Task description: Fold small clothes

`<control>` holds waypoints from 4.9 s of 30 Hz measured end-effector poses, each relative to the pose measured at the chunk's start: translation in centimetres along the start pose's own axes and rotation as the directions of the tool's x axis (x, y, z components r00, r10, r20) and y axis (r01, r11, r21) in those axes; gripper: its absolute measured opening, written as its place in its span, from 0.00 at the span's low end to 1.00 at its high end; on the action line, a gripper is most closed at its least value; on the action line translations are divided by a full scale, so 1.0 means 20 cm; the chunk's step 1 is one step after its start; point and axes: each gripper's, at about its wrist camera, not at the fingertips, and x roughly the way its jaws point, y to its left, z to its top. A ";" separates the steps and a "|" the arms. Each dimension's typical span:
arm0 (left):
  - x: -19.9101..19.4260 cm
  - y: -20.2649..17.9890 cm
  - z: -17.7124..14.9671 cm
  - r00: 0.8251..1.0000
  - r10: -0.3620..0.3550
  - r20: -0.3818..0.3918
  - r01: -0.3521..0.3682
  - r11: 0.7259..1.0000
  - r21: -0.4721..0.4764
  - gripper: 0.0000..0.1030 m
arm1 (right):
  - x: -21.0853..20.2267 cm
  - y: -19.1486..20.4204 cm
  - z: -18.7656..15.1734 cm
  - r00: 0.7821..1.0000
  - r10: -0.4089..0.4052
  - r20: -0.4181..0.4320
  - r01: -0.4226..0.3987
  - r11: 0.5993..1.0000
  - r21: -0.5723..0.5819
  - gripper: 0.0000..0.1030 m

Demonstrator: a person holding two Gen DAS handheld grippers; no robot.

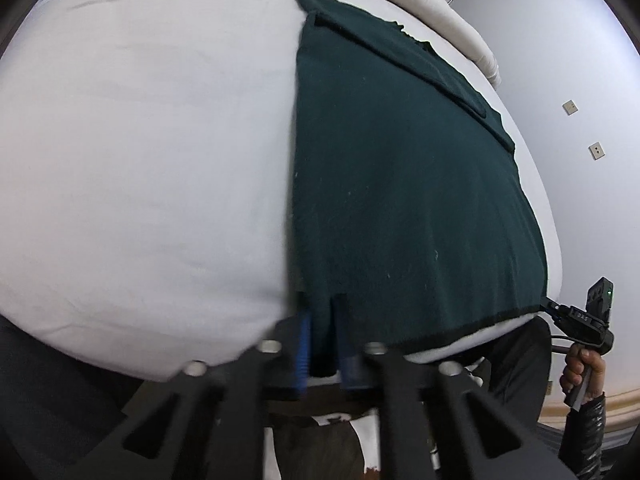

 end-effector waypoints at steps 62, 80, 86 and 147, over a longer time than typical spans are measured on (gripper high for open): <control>0.68 0.12 2.00 0.965 -0.060 0.256 0.139 0.944 -0.300 0.09 | 0.93 0.48 2.38 0.954 -0.022 0.300 -0.044 0.976 0.211 0.17; 0.42 -0.04 1.95 0.923 -0.028 0.383 0.106 0.977 -0.184 0.61 | 0.74 0.51 2.22 0.923 -0.063 0.381 0.007 0.989 0.147 0.30; 0.61 -0.23 1.89 0.946 0.034 0.321 -0.010 0.997 -0.077 0.61 | 0.83 0.89 2.15 0.945 0.062 0.321 -0.041 0.997 -0.072 0.30; 0.44 -0.13 1.18 0.926 0.253 0.282 -0.266 0.964 0.009 0.25 | 0.57 0.37 1.36 0.947 -0.151 0.283 0.148 0.988 0.032 0.18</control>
